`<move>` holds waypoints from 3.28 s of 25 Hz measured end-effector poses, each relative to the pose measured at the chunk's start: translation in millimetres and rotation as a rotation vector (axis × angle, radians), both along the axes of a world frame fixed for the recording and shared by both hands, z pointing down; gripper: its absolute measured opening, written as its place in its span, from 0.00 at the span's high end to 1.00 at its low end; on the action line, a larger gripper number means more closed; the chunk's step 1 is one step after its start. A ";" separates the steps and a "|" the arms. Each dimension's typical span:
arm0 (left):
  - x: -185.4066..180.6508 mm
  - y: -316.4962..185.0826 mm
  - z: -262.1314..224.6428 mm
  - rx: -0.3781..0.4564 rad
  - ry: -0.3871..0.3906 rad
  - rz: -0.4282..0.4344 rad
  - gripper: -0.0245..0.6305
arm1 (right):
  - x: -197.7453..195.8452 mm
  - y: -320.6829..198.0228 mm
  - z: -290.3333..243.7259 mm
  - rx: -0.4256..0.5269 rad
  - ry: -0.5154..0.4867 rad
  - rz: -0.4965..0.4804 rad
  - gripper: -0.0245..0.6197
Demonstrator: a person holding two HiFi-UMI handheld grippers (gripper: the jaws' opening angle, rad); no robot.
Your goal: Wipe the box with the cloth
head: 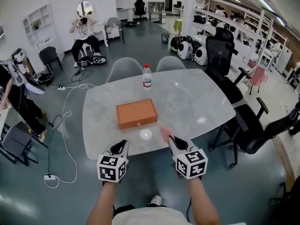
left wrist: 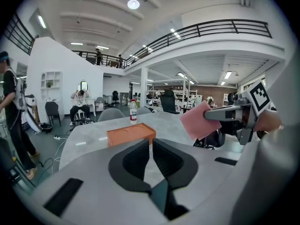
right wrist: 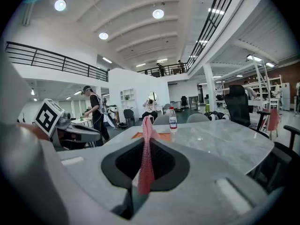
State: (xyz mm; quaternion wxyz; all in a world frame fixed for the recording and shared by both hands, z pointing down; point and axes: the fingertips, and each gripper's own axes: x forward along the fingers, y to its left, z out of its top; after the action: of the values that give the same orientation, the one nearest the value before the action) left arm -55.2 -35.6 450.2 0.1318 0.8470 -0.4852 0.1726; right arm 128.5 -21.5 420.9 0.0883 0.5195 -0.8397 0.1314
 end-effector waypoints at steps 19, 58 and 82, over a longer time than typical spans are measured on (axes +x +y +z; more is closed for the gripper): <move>-34.5 -54.7 13.9 -0.003 -0.014 -0.150 0.92 | -53.9 -88.3 1.5 -0.060 -0.114 -0.234 0.93; -135.4 -260.1 79.0 -0.124 0.044 -0.109 0.92 | -218.6 -301.4 111.4 -0.584 -0.493 -0.196 0.93; -105.5 -273.8 89.3 -0.160 0.040 -0.146 0.92 | -163.5 -318.4 137.3 -0.602 -0.313 -0.128 0.93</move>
State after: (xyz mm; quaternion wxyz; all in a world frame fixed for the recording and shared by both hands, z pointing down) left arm -160.8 -309.4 539.4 0.2207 0.7996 -0.5274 0.1838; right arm -35.0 -339.9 558.2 0.1157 0.3900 -0.7974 0.4456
